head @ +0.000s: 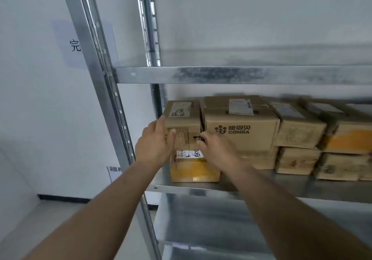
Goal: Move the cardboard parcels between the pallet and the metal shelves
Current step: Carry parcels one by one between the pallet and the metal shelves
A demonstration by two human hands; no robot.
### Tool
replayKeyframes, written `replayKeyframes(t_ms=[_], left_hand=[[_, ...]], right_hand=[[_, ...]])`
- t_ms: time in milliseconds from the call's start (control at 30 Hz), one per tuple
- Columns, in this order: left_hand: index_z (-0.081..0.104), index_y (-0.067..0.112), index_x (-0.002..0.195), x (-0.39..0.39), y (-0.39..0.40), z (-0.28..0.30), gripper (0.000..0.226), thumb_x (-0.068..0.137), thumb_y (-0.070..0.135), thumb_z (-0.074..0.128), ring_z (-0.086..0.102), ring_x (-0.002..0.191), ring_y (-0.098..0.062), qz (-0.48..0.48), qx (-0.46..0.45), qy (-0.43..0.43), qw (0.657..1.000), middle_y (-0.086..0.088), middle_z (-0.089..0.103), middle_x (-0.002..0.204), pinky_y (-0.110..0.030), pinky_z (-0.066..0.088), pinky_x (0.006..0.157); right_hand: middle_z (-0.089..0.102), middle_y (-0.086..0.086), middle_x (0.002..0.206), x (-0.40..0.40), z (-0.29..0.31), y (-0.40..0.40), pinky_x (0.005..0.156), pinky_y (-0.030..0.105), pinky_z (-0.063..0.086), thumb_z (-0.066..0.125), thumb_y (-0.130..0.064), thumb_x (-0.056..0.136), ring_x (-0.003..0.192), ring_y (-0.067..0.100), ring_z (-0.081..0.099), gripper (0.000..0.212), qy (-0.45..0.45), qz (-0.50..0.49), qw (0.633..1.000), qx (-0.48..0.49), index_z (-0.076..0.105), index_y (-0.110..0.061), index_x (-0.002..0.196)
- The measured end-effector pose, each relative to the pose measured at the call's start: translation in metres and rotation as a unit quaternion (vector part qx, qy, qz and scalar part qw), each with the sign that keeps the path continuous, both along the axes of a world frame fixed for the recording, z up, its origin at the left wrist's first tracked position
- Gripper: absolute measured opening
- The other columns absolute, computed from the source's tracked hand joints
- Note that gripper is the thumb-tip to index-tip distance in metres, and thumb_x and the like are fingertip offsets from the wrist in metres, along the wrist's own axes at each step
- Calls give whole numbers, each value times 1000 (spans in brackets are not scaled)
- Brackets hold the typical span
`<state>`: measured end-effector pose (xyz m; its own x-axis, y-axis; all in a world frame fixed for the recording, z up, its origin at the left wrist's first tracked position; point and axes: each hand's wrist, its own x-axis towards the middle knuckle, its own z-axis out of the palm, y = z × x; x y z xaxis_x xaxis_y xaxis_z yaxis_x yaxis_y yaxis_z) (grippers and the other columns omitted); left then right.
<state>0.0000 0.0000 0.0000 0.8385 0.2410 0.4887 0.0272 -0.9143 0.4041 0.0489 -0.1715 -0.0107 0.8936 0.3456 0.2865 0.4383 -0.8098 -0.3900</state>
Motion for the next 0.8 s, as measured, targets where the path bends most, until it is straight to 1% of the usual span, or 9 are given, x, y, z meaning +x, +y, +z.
replayKeyframes(t_ms=[100, 200, 267, 367, 433, 567, 667, 733, 800], left_hand=[[20, 18, 148, 26, 25, -5, 58, 98, 46, 32, 35, 131, -26, -2, -40, 21, 999, -7, 35, 148, -42, 38, 97], [17, 16, 149, 50, 41, -11, 59, 99, 44, 29, 31, 135, -25, -13, -62, 50, 997, -8, 29, 152, -42, 34, 102], [22, 15, 147, 66, 48, -12, 57, 99, 44, 30, 36, 132, -28, -15, -90, 73, 993, -10, 33, 149, -43, 35, 101], [44, 15, 127, 84, 51, -13, 43, 98, 43, 29, 54, 105, -26, -29, -160, 102, 981, -10, 56, 122, -40, 45, 87], [50, 16, 119, 90, 49, -15, 40, 99, 42, 28, 53, 91, -21, -40, -201, 113, 972, -5, 59, 105, -35, 43, 78], [54, 15, 114, 92, 54, -17, 39, 99, 40, 28, 52, 85, -19, -34, -241, 83, 966, -1, 56, 95, -33, 41, 72], [57, 15, 109, 85, 59, -18, 39, 97, 42, 30, 55, 91, -25, -8, -251, 65, 966, -9, 58, 103, -39, 48, 77], [56, 16, 112, 77, 61, -19, 40, 94, 44, 33, 55, 97, -29, 17, -246, 69, 967, -12, 56, 107, -43, 49, 81], [52, 14, 123, 68, 62, -22, 42, 93, 40, 39, 55, 97, -26, 25, -265, 85, 960, -10, 55, 112, -35, 45, 74]], right_hand=[[58, 0, 100, 16, -1, 16, 63, 32, 44, 42, -37, 96, 81, 15, 56, 27, 14, -49, 999, 8, 58, -18, 108], [59, 1, 98, 30, -2, 27, 67, 34, 48, 44, -37, 95, 81, 17, 57, 24, 22, -82, 996, 22, 58, -18, 100], [60, 1, 95, 37, 0, 34, 68, 34, 49, 45, -37, 95, 81, 17, 58, 23, 24, -98, 994, 32, 57, -18, 98], [61, 0, 100, 45, 3, 40, 75, 35, 49, 46, -37, 95, 88, 18, 59, 25, 53, -109, 992, 47, 57, -17, 107], [60, 0, 103, 47, 4, 45, 79, 36, 50, 47, -35, 95, 89, 18, 58, 24, 74, -105, 990, 54, 57, -17, 106], [59, 2, 106, 48, 3, 54, 82, 37, 51, 50, -31, 94, 90, 17, 59, 24, 131, -97, 983, 84, 59, -14, 108], [61, -3, 85, 42, 2, 52, 62, 28, 47, 52, -36, 93, 74, 11, 58, 19, 139, -97, 977, 132, 59, -19, 86], [55, -7, 65, 36, 3, 47, 51, 25, 37, 51, -41, 92, 58, 7, 52, 30, 120, -102, 974, 162, 51, -23, 67], [52, -8, 64, 34, 2, 44, 51, 27, 34, 51, -44, 91, 57, 8, 49, 30, 119, -118, 969, 183, 47, -24, 69]])
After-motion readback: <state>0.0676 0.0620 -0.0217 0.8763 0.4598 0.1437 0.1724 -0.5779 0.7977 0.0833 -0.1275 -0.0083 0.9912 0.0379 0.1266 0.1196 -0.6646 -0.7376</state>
